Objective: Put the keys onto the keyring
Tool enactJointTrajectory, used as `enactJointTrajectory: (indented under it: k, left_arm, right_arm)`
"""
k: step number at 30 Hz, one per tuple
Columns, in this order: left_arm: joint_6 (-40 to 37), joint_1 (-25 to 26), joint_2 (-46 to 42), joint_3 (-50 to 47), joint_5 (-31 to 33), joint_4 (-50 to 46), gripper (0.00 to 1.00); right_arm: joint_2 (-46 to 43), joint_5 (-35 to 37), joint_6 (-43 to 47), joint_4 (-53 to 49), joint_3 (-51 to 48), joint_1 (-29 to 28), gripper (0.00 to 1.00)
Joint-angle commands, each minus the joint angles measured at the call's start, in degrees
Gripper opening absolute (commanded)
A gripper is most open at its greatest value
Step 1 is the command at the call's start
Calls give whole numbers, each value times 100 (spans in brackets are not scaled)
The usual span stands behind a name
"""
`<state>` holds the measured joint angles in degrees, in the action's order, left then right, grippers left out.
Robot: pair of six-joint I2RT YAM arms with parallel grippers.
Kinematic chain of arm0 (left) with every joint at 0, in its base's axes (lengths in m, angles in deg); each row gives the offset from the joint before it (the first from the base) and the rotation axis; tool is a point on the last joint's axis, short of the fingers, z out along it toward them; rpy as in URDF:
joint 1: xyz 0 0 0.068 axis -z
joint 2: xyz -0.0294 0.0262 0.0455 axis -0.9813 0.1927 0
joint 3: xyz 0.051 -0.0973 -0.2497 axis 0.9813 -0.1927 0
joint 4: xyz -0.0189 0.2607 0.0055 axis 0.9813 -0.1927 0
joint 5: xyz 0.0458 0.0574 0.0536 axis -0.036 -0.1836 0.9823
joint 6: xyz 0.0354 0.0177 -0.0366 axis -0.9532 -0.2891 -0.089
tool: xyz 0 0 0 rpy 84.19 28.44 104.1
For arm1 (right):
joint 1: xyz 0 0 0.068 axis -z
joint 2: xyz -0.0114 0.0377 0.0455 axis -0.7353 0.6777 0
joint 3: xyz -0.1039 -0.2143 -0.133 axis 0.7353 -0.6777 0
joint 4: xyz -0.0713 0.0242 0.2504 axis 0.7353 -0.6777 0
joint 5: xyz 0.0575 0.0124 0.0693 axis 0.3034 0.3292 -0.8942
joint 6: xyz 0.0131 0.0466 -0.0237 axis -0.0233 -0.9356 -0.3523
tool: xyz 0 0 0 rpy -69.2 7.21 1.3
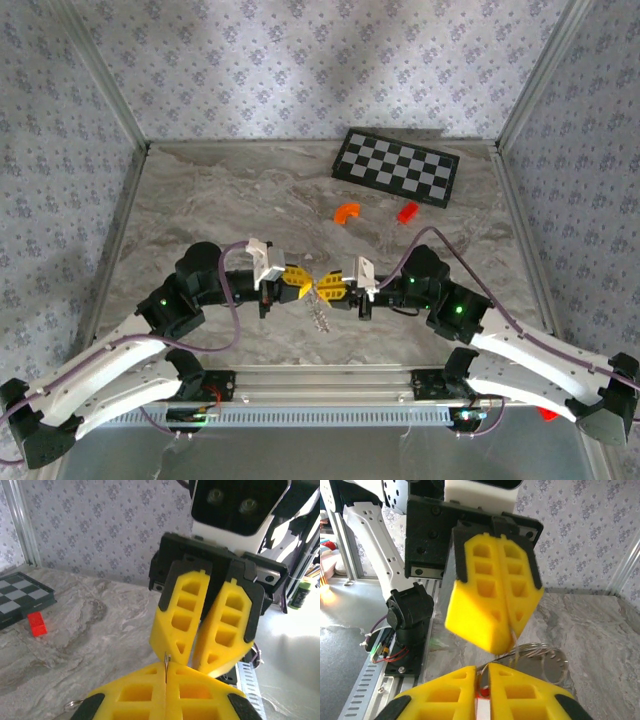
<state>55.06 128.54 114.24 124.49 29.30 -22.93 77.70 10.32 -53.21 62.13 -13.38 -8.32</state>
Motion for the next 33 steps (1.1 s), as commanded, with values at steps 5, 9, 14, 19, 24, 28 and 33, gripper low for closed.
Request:
enactJointTrajectory:
  k: [5,9,14,19,24,28,33]
  left_arm:
    - [91,75,-155,7,125,779,0]
    - [93,132,-187,-58,161,969,0]
    - [91,188,-311,-194,221,1290,0]
    - [77,256,-559,-430,455,1775,0]
    - [267,315,-714,-732,626,2487,0]
    - [317,362,-738,-872,712,2808,0]
    - [321,374,-734,-944,730,3038,0]
  right_arm:
    - [-299,228,-230,97,-173,-38,24]
    - [-485,357,-465,209,-176,-36,29]
    - [-687,614,-814,147,2,-12,44]
    - [-591,400,-1219,271,282,0,55]
    - [-413,374,-1642,614,389,-18,59]
    - [-300,235,-1789,808,443,-63,57]
    - [-185,42,-1832,806,515,-118,51]
